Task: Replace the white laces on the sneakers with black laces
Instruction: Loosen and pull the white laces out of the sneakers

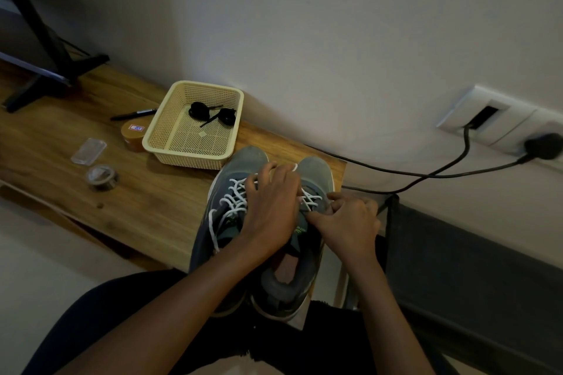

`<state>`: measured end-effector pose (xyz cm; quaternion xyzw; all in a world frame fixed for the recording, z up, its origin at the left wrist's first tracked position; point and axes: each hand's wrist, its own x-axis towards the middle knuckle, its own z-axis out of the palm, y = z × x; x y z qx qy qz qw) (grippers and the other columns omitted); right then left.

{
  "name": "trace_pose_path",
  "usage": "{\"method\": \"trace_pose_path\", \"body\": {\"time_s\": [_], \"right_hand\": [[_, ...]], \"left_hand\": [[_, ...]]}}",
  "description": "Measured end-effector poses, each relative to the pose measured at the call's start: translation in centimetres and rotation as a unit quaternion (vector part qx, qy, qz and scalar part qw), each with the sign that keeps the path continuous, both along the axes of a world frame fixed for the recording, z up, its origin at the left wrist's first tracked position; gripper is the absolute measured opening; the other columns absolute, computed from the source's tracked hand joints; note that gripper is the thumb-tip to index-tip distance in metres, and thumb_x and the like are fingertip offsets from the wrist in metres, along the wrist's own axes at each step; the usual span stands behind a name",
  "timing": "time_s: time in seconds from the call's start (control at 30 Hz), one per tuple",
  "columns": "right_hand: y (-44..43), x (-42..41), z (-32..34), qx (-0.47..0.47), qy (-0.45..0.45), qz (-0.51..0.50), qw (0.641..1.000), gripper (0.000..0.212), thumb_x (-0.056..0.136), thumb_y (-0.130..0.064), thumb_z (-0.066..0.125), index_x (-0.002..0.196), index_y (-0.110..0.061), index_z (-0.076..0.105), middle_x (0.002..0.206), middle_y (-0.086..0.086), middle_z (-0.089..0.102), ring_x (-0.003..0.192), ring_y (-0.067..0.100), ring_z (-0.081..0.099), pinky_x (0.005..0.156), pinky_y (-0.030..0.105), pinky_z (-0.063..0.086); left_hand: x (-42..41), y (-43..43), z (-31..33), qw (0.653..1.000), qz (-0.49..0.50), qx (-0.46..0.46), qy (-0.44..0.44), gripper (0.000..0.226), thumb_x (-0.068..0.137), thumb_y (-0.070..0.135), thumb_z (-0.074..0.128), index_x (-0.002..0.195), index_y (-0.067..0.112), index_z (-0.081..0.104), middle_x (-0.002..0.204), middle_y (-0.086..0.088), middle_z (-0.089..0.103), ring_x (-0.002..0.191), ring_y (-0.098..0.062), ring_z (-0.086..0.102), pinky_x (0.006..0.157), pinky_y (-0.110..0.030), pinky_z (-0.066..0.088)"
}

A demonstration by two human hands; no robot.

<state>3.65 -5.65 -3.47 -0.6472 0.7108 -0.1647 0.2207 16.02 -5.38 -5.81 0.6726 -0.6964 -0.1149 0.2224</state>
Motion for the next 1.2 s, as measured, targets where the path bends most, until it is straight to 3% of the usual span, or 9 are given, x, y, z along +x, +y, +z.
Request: {"method": "trace_pose_path", "body": {"time_s": [0.23,0.33,0.4,0.5,0.6,0.77,0.9,1.0,1.2], "right_hand": [[0.1,0.1,0.1,0.004,-0.008,-0.008,1.0,0.024,0.074,-0.036,0.071,0.072,-0.013,0.064,0.124,-0.006,0.06,0.127,0.025,0.031,0.102,0.04,0.03],[0.1,0.2,0.2,0.005,-0.019,-0.017,1.0,0.026,0.074,-0.037,0.07,0.073,-0.012,0.065,0.119,-0.006,0.062,0.126,0.025,0.031,0.1,0.04,0.03],[0.3,0.3,0.3,0.011,-0.028,-0.016,0.999,0.028,0.074,-0.036,0.07,0.06,-0.018,0.054,0.106,-0.006,0.062,0.122,0.023,0.032,0.096,0.037,0.03],[0.5,0.3,0.4,0.013,-0.037,-0.027,0.999,0.027,0.073,-0.034,0.07,0.062,-0.02,0.05,0.087,-0.004,0.056,0.104,0.018,0.034,0.088,0.034,0.033],[0.6,0.4,0.5,0.012,-0.037,-0.028,0.999,0.027,0.074,-0.034,0.07,0.061,-0.019,0.052,0.081,-0.002,0.056,0.093,0.013,0.029,0.079,0.03,0.026],[0.9,0.5,0.7,0.007,-0.034,-0.026,0.999,0.032,0.075,-0.039,0.073,0.059,-0.019,0.054,0.077,-0.003,0.056,0.094,0.013,0.031,0.077,0.03,0.021],[1.1,0.7,0.0,-0.032,-0.07,-0.039,0.996,0.037,0.073,-0.033,0.073,0.047,-0.02,0.051,0.062,0.0,0.057,0.088,0.024,0.054,0.08,0.033,0.035],[1.3,0.9,-0.5,-0.045,-0.098,-0.056,0.993,0.035,0.069,-0.023,0.072,0.043,-0.02,0.049,0.056,-0.002,0.054,0.079,0.034,0.059,0.08,0.043,0.048],[1.5,1.4,-0.6,-0.043,-0.144,-0.084,0.985,0.03,0.067,-0.017,0.073,0.044,-0.018,0.053,0.059,-0.001,0.063,0.074,0.025,0.063,0.077,0.052,0.051]], "left_hand": [[-0.6,0.6,-0.1,0.985,0.061,0.011,0.162,0.007,0.098,0.019,0.043,0.104,0.022,0.045,0.127,0.002,0.04,0.125,-0.014,0.021,0.095,-0.029,0.016],[-0.3,0.3,-0.2,0.995,0.014,-0.006,0.098,0.008,0.095,0.02,0.048,0.1,0.025,0.043,0.134,0.005,0.041,0.134,-0.016,0.019,0.102,-0.036,0.015],[0.0,0.2,-0.3,0.999,-0.029,0.018,0.036,0.02,0.091,0.023,0.054,0.11,0.025,0.049,0.15,0.005,0.028,0.141,-0.021,0.008,0.109,-0.044,0.013],[0.1,0.2,-0.4,0.997,-0.054,0.048,-0.03,0.029,0.086,0.026,0.061,0.113,0.028,0.053,0.157,0.003,0.014,0.144,-0.025,-0.003,0.112,-0.049,0.011],[0.0,0.2,-0.4,0.998,-0.04,0.041,-0.026,0.027,0.086,0.028,0.062,0.113,0.028,0.055,0.157,0.004,0.016,0.145,-0.024,-0.002,0.111,-0.047,0.011],[0.0,0.2,-0.4,0.998,-0.043,0.033,-0.035,0.027,0.087,0.03,0.062,0.113,0.027,0.056,0.156,0.004,0.019,0.144,-0.023,0.0,0.111,-0.046,0.013],[-0.1,0.3,-0.2,0.999,-0.035,0.011,-0.024,0.016,0.087,0.03,0.061,0.101,0.023,0.061,0.153,0.005,0.026,0.144,-0.022,0.005,0.108,-0.042,0.016],[-0.1,0.3,-0.4,0.999,-0.04,0.012,-0.027,0.012,0.088,0.03,0.06,0.098,0.023,0.06,0.153,0.006,0.027,0.144,-0.021,0.007,0.108,-0.041,0.016],[-0.3,0.3,-0.5,0.998,-0.032,0.015,-0.055,0.016,0.09,0.027,0.053,0.105,0.024,0.056,0.148,0.009,0.031,0.142,-0.014,0.012,0.106,-0.039,-0.001]]}}
